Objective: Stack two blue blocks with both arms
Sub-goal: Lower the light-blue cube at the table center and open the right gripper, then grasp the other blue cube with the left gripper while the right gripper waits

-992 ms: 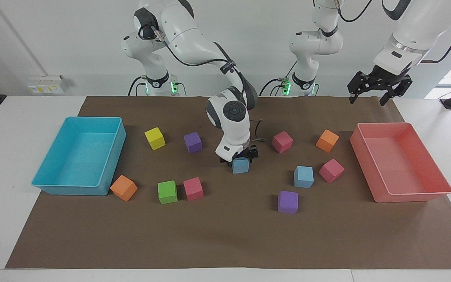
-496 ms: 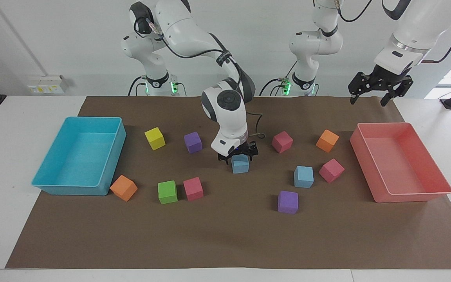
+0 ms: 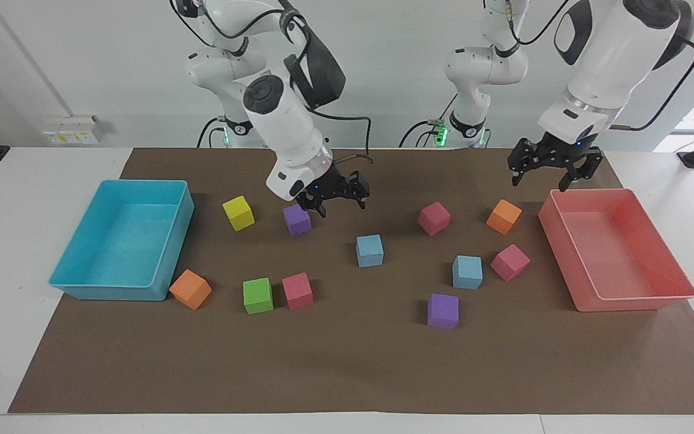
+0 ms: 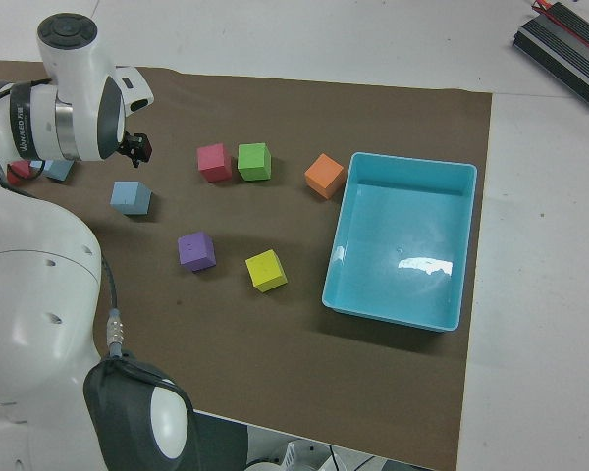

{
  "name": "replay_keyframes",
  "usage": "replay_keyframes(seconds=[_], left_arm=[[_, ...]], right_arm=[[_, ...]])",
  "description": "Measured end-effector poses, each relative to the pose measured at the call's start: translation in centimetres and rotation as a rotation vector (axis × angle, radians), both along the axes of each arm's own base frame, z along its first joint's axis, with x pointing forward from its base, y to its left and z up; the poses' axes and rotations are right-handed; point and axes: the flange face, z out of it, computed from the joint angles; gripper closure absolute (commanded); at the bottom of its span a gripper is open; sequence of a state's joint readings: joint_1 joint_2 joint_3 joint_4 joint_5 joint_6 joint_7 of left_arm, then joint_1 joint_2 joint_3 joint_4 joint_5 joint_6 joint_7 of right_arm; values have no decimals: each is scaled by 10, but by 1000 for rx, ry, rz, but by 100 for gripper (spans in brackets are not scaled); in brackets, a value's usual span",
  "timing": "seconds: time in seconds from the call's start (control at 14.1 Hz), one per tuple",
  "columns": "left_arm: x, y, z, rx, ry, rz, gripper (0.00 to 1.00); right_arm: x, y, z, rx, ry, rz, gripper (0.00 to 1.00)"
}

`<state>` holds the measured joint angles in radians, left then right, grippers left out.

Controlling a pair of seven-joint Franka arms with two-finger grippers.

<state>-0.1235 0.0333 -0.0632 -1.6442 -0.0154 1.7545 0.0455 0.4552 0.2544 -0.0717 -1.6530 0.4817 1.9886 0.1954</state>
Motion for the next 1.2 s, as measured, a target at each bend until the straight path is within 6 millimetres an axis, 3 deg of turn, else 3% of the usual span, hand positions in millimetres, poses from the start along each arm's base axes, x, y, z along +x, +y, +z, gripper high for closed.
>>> replay_keyframes(seconds=[0.14, 0.28, 0.43, 0.5, 0.78, 1.2], left_arm=[[6, -4, -30, -4, -17, -4, 0], [12, -6, -56, -5, -15, 1, 0], [21, -18, -87, -9, -8, 8, 0], [25, -26, -105, -11, -6, 9, 0], [33, -53, -169, -22, -9, 37, 0], [40, -63, -220, -33, -26, 50, 0]], right_arm=[[6, -25, -19, 56, 22, 2, 0], [7, -32, -36, 129, 20, 12, 20], [12, -43, -59, 183, 9, 39, 68], [14, -51, -74, 189, 9, 63, 99], [17, -52, -133, 230, 54, 45, 100], [10, -48, -190, 293, 109, -11, 100]])
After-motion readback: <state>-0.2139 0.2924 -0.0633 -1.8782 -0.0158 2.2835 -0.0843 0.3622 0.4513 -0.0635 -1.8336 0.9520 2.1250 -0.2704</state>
